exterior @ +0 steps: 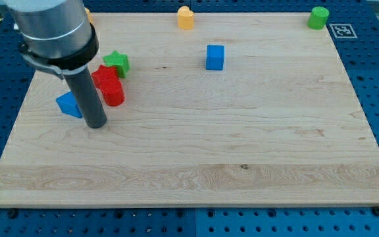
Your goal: Place blue triangle left side of red star
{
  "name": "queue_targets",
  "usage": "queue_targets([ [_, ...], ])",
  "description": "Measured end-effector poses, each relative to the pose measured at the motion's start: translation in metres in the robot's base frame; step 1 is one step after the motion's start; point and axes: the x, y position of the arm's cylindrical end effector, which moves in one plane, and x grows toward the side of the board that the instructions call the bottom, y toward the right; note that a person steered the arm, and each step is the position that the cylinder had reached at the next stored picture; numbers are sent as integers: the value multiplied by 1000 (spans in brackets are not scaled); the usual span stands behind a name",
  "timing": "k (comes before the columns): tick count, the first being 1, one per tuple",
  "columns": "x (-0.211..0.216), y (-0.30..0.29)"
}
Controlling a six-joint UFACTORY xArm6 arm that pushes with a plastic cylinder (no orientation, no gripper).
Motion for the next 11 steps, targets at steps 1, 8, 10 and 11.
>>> queue_targets([
  [1, 4, -1],
  [8, -29, -34],
  [10, -37, -41],
  [11, -52, -45],
])
